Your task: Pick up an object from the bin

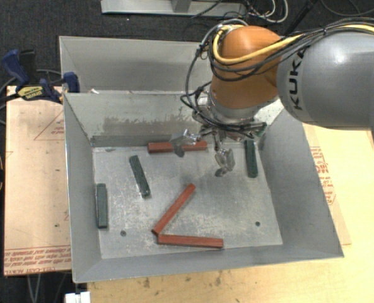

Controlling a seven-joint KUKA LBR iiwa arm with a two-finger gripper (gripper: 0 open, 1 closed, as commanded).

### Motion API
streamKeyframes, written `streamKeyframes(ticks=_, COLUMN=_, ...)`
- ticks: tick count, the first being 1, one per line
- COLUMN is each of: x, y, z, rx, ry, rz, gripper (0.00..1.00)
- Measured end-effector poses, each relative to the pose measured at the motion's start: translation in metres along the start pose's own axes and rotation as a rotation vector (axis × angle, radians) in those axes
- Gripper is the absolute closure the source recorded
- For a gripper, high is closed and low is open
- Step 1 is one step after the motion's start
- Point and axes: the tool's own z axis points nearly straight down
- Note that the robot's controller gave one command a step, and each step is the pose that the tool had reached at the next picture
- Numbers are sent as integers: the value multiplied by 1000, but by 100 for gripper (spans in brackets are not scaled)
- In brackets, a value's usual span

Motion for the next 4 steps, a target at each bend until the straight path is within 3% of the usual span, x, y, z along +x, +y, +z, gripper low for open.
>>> streamKeyframes(ticks=1, x=-14, y=70, z=26, rx=-8, ry=3, rz=8, gripper=0)
streamKeyframes(ticks=2, x=23, y=73, z=92, rx=-6, ry=6, rz=-36, gripper=0)
streamKeyframes(ticks=3, x=20, y=71, z=87, rx=1, ry=0, rz=-40, gripper=100)
streamKeyframes(ticks=4, x=69, y=20, z=-53, rx=10, ry=-2, rz=-156, gripper=100)
